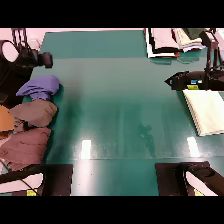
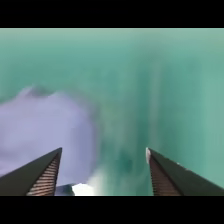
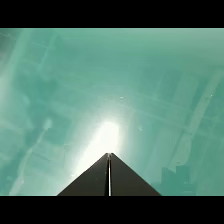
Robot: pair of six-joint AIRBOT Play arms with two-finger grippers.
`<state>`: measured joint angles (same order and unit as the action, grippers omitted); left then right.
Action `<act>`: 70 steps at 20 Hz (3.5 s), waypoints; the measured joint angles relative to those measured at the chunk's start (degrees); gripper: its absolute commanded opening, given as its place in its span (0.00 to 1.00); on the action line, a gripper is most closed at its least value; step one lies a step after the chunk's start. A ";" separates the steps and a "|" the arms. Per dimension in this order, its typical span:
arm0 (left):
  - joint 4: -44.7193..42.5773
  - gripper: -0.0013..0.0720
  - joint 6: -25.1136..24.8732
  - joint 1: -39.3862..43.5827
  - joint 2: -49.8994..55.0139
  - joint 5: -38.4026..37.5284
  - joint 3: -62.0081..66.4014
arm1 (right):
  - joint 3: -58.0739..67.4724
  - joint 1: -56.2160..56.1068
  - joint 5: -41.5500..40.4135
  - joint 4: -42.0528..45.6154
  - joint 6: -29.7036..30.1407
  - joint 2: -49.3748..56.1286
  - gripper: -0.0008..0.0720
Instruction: Fold the shirts.
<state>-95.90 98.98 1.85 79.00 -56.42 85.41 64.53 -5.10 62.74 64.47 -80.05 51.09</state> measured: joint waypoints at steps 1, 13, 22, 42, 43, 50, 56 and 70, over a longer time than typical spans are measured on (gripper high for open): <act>-0.44 0.88 0.17 -1.66 2.49 -0.46 0.00 | 0.00 0.00 0.00 0.00 0.00 0.00 0.03; -1.95 0.05 -1.81 -7.04 13.09 -3.45 5.27 | 0.26 0.00 -2.60 -0.24 -0.17 -0.48 0.03; -1.29 0.05 -10.99 7.82 -9.60 -4.74 23.47 | 19.45 0.00 -4.94 -0.44 -0.83 2.73 0.03; 19.63 0.77 -15.69 21.99 -4.11 -17.79 15.06 | 31.52 0.13 3.30 3.63 -0.92 1.44 0.03; 20.11 0.77 -15.21 19.65 -6.27 -17.84 10.03 | 30.49 0.13 2.67 3.80 -0.92 0.83 0.03; 28.92 0.77 -13.57 10.58 -15.26 -8.44 -31.43 | 24.57 0.13 -0.42 4.07 -1.01 -0.90 0.03; 43.15 0.77 -18.43 9.79 -12.02 2.45 -44.70 | 23.43 -0.33 -1.18 2.97 -1.18 -0.48 0.03; 52.33 0.05 -21.38 10.82 -8.46 9.27 -35.69 | 21.09 6.21 11.06 2.80 -1.16 0.76 0.03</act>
<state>-43.57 77.60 12.67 70.54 -47.16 49.71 85.62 1.10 73.80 67.26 -81.21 51.86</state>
